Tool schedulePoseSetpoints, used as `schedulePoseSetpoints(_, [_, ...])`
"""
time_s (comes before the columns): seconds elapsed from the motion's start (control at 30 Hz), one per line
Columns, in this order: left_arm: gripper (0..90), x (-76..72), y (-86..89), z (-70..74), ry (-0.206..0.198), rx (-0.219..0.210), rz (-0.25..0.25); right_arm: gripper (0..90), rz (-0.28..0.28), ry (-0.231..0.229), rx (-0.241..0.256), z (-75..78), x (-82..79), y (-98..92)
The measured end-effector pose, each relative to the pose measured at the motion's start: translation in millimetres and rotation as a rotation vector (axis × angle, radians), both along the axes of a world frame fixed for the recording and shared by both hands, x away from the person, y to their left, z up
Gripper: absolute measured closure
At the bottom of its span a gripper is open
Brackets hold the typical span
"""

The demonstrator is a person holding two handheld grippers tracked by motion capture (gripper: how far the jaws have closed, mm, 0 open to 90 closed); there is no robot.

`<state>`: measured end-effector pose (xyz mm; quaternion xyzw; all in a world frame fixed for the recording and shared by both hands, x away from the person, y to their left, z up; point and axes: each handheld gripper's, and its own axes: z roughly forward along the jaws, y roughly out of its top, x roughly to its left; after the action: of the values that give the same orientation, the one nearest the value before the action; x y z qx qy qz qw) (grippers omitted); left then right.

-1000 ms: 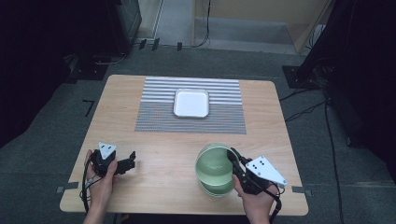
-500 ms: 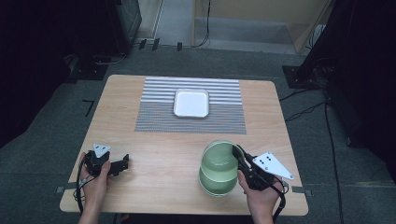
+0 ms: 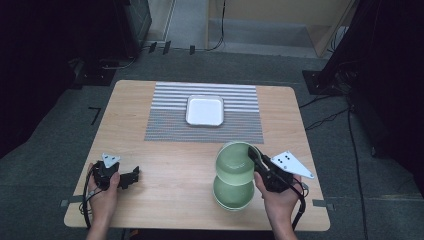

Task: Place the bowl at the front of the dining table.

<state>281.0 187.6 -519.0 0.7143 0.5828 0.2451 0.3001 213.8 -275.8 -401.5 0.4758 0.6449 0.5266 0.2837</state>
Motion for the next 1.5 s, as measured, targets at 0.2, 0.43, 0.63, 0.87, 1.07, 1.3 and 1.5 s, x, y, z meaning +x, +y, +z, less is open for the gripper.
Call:
schedulePoseSetpoints(0.2, [2.5, 0.7, -0.8, 0.0, 0.000, 0.000, 0.010, 84.6, 0.001, 0.011, 0.010, 7.1, 16.8, 3.2])
schedulePoseSetpoints(0.43, [2.5, 0.7, -0.7, 0.0, 0.000, 0.001, 0.009, 84.6, -0.009, 0.006, -0.006, 10.4, 27.5, 5.2])
schedulePoseSetpoints(0.63, [2.5, 0.7, -0.7, 0.0, -0.001, 0.001, 0.010, 84.6, -0.013, 0.007, -0.013, 12.6, 37.4, 8.4])
schedulePoseSetpoints(0.87, [2.6, 0.7, -0.6, 0.1, 0.000, 0.002, 0.009, 84.6, -0.016, 0.011, -0.014, 14.3, 48.3, 12.8])
schedulePoseSetpoints(1.07, [2.5, 0.7, -0.6, 0.0, 0.000, 0.001, 0.009, 84.6, -0.013, 0.018, -0.019, 14.9, 55.7, 16.7])
schedulePoseSetpoints(1.3, [2.5, 1.0, -0.7, 0.0, 0.000, 0.001, 0.009, 84.6, -0.011, 0.033, -0.021, 18.7, 67.6, 20.1])
schedulePoseSetpoints(1.5, [2.5, 1.2, -0.7, -0.1, -0.002, 0.001, 0.009, 84.6, 0.001, 0.045, 0.016, 23.1, 79.3, 20.2])
